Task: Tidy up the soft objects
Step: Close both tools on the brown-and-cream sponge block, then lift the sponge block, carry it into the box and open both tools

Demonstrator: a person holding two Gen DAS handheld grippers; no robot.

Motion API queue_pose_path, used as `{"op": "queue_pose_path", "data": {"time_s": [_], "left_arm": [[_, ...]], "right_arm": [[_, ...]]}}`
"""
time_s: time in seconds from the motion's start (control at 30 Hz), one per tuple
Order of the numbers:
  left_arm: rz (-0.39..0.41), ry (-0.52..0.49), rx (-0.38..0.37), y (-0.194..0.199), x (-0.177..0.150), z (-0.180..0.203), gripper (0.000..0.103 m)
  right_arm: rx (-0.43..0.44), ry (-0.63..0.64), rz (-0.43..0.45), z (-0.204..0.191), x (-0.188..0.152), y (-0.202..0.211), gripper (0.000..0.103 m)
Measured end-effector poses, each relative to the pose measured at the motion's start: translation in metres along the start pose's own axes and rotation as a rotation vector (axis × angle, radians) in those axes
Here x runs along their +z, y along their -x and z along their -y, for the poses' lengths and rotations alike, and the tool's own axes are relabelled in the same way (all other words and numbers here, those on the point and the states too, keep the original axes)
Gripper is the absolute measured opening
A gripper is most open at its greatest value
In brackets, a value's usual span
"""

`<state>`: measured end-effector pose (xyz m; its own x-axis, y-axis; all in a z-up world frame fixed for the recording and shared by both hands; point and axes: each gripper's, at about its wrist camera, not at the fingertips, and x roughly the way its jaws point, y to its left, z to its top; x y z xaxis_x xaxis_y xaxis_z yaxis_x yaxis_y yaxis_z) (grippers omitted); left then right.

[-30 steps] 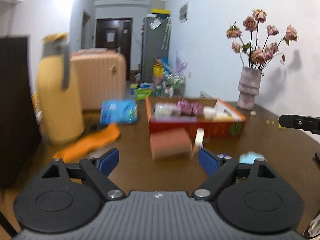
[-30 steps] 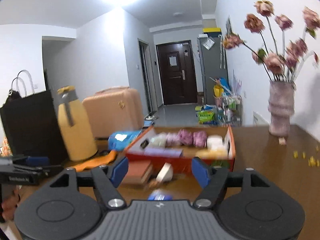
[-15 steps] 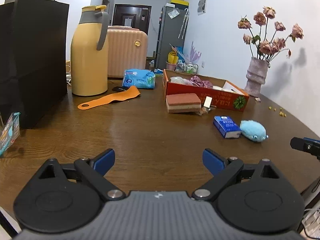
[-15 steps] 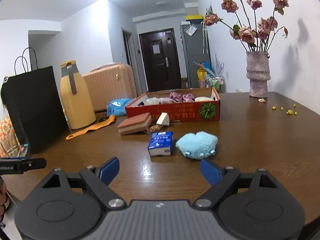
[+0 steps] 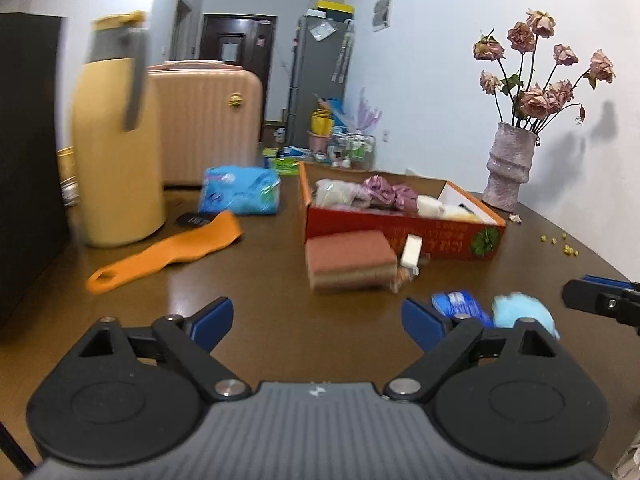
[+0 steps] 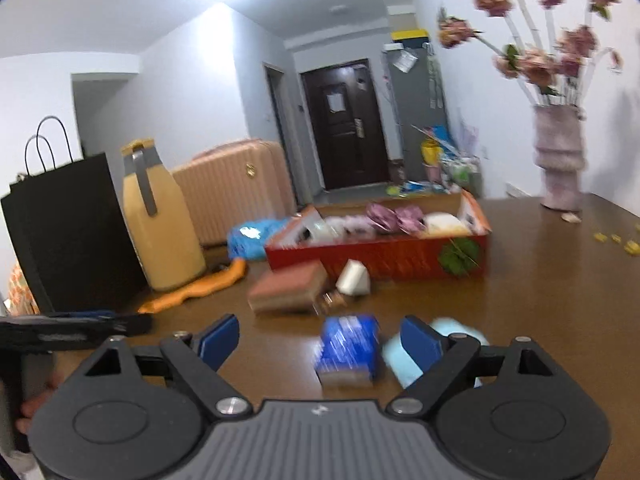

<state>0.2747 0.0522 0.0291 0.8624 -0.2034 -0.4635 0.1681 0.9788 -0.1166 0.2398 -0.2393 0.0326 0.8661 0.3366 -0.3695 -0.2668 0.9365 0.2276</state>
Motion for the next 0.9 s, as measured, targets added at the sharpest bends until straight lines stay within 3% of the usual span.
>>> {"op": "queue_pose_path", "data": {"time_s": [0.13,0.33,0.5,0.53,0.57,0.63,0.9], "left_arm": [[-0.078,0.064,-0.032,-0.078,0.032,-0.012,0.064],[-0.147,0.123,-0.053,-0.165,0.04,-0.027,0.061],[-0.184,0.298,-0.182,-0.181,0.02,-0.055,0.05],[-0.188,0.32,-0.2,-0.182,0.02,-0.058,0.042],[-0.187,0.331,-0.216,-0.182,0.02,-0.059,0.035],[-0.197,0.335,-0.232,-0.184,0.018,-0.059,0.031],[-0.186,0.325,-0.226,-0.184,0.018,-0.054,0.03]], "right_arm": [[0.027,0.026,-0.026,-0.003,0.028,-0.071,0.065],[0.058,-0.031,-0.097,0.008,0.047,-0.177,0.05],[0.055,-0.061,-0.139,0.018,0.039,-0.225,0.03],[0.053,-0.056,-0.157,0.018,0.035,-0.229,0.028],[0.054,-0.054,-0.177,0.018,0.031,-0.233,0.027],[0.074,-0.051,-0.187,0.018,0.028,-0.234,0.025],[0.109,-0.081,-0.215,0.022,0.024,-0.236,0.028]]}}
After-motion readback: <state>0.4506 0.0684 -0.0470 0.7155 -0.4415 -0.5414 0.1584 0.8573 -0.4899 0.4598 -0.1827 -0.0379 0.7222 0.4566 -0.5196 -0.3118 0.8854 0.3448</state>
